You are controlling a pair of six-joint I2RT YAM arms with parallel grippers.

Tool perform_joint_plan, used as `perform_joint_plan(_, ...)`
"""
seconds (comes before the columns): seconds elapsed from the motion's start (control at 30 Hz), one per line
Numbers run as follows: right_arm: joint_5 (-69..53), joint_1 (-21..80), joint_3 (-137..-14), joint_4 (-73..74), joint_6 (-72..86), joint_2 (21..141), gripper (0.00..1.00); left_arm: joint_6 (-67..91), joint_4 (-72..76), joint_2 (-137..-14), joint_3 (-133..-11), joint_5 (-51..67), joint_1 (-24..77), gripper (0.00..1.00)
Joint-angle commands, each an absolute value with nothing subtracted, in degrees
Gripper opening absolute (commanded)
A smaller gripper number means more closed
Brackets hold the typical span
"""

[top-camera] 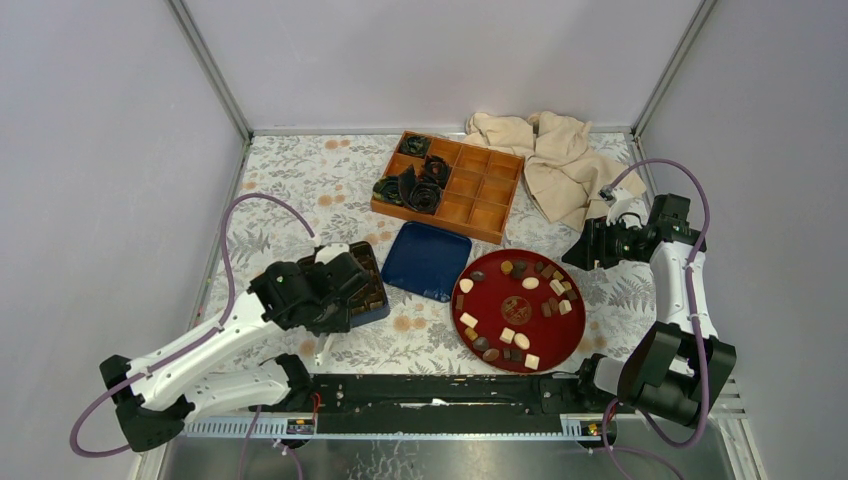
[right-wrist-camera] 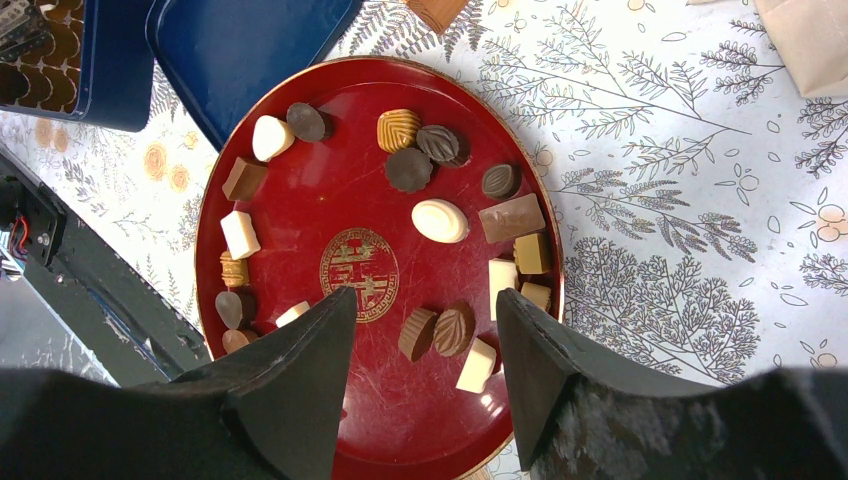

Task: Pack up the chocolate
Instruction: Place the fake chocolate in the packing box.

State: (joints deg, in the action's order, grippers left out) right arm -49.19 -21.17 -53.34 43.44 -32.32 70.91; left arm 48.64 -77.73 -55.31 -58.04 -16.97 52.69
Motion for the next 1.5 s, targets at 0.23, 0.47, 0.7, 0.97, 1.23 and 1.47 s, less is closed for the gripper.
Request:
perform_joint_plan(0.23,-51.18,-21.45,-53.18,43.77,-33.13,70.47,0.61,49.28,-78.19,-56.51,-56.7,-19.84,51.24,0.13)
perform_joint_plan(0.47,-51.1,-21.45,-53.15,43.72,-33.14,70.49,0.61,48.69,-77.9,-56.54,-56.47,-18.22,51.15,0.27)
perform_joint_plan(0.7,-51.07,-21.45,-53.09,43.68,-33.17,70.49,0.61,48.67,-77.99,-55.9,-56.38,-17.39,51.11,0.4)
perform_joint_plan(0.97,-51.09,-21.44,-53.09,43.77,-33.15,70.4,0.61,48.68,-78.3,-55.91,-56.91,-17.77,51.13,0.47)
perform_joint_plan(1.23,-51.07,-21.44,-53.09,43.77,-33.18,70.4,0.61,48.15,-77.73,-54.24,-60.81,-17.53,51.15,0.43)
perform_joint_plan(1.47,-51.06,-21.42,-53.09,43.77,-33.29,70.32,0.61,43.63,-66.73,-50.61,-61.24,-8.65,51.15,0.39)
